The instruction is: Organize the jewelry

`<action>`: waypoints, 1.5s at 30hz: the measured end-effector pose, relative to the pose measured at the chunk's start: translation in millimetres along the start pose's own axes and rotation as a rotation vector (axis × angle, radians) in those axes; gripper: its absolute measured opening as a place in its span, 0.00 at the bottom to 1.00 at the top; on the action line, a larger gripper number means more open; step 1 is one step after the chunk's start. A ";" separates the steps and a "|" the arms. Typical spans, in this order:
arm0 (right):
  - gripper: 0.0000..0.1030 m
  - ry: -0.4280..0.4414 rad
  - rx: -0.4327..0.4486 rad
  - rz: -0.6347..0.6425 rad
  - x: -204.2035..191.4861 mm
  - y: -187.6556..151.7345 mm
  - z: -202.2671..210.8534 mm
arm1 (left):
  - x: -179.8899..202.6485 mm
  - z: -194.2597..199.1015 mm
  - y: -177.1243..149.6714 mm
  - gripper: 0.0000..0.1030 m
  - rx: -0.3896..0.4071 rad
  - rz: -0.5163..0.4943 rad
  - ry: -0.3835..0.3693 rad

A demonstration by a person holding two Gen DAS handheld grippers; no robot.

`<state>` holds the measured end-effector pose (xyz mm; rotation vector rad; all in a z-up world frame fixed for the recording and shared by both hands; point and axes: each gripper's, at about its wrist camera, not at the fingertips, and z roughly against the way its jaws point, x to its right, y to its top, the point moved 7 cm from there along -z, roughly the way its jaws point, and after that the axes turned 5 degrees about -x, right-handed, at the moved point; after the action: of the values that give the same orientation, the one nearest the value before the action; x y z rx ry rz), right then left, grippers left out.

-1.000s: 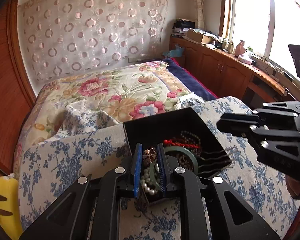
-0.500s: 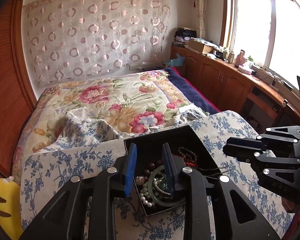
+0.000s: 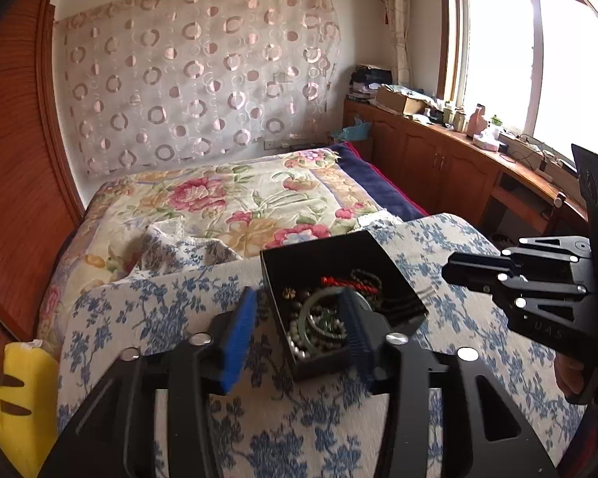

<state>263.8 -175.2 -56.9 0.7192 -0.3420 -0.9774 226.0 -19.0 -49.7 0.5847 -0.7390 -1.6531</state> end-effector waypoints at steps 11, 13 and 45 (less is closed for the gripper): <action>0.30 -0.017 0.066 -0.038 -16.6 -29.2 36.0 | 9.0 43.8 -32.8 0.89 0.038 0.010 0.015; 0.42 -0.024 0.077 -0.052 -17.1 -36.7 41.6 | 10.6 47.9 -36.7 0.92 0.039 0.008 0.037; 0.98 -0.165 0.237 -0.200 -13.2 -87.7 110.9 | 10.8 97.1 -88.9 0.93 0.076 0.113 0.153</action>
<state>138.8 -239.3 -36.6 0.9027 -0.5439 -1.2020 94.9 -3.1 -49.6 0.7026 -0.7116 -1.4636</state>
